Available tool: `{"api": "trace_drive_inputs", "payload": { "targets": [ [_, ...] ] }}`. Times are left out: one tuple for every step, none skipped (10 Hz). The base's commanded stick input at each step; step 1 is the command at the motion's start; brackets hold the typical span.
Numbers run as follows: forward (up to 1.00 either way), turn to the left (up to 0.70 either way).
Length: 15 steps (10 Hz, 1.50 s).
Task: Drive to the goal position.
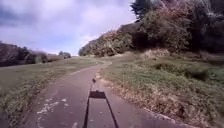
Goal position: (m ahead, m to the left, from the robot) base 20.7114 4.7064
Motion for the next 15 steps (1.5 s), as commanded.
{"api": "trace_drive_inputs", "payload": {
  "targets": [
    [0.0, 0.0],
    [0.0, 0.0],
    [0.0, 0.0],
    [0.0, 0.0],
    [0.0, 0.0],
    [0.0, 0.0],
    [0.0, 0.0],
    [0.0, 0.7],
    [0.0, 0.7],
    [0.0, 0.7],
    [0.0, 0.7],
    [0.0, 0.7],
    [0.0, 0.7],
    [0.0, 0.7],
    [0.0, 0.7]
  ]
}}
